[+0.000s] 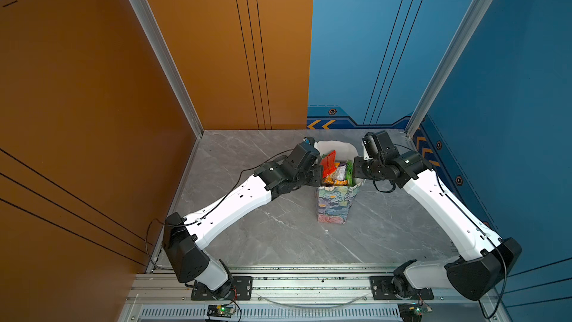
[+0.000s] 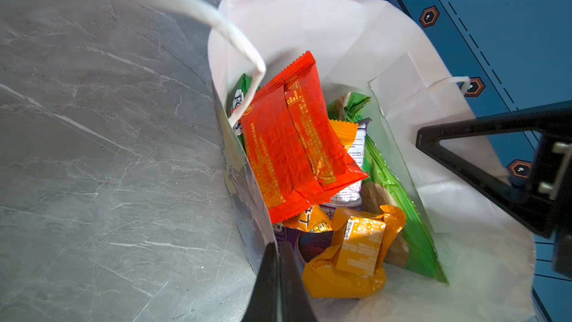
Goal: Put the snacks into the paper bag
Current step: 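Hold the bag rim with both grippers and shift the bag farther from the robot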
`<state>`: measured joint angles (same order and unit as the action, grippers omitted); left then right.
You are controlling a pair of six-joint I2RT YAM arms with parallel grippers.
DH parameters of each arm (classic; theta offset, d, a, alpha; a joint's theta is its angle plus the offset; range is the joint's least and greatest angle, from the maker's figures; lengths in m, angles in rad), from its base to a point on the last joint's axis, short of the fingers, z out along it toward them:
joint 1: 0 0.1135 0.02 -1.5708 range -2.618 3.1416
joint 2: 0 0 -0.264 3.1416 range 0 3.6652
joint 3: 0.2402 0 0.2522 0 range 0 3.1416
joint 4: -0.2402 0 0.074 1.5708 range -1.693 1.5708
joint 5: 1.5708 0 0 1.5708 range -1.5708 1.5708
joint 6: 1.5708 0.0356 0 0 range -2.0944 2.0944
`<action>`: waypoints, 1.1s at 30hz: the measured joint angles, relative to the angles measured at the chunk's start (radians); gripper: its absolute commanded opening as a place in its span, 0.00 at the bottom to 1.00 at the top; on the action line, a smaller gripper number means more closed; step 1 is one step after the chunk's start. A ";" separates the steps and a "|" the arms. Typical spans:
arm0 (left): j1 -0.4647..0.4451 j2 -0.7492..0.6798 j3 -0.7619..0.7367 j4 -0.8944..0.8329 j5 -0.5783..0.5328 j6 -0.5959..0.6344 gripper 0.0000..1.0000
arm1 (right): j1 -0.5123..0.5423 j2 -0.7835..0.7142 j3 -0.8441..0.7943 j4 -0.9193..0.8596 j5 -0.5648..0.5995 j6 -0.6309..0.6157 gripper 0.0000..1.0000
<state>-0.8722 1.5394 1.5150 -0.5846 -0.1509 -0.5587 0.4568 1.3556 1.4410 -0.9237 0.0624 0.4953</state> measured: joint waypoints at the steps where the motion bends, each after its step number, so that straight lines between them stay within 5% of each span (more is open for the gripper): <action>1: -0.006 0.001 0.000 -0.001 -0.012 0.000 0.00 | -0.004 -0.010 -0.014 0.013 -0.007 0.000 0.01; 8: -0.025 -0.001 0.001 0.002 -0.089 -0.011 0.30 | -0.008 -0.032 -0.050 0.055 -0.033 0.003 0.23; 21: -0.001 -0.066 0.002 0.013 -0.039 -0.052 0.80 | -0.012 -0.065 -0.050 0.072 -0.033 0.001 0.47; 23: 0.001 -0.088 0.002 0.009 -0.039 -0.060 0.97 | -0.013 -0.076 -0.050 0.072 -0.033 -0.002 0.54; 33: 0.032 -0.262 -0.023 -0.013 -0.043 -0.031 0.98 | -0.027 -0.111 -0.050 0.071 -0.037 -0.019 0.78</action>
<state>-0.8406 1.2774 1.4921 -0.5976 -0.1944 -0.5892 0.4297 1.2449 1.3911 -0.8524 0.0254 0.4763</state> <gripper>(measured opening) 0.979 0.747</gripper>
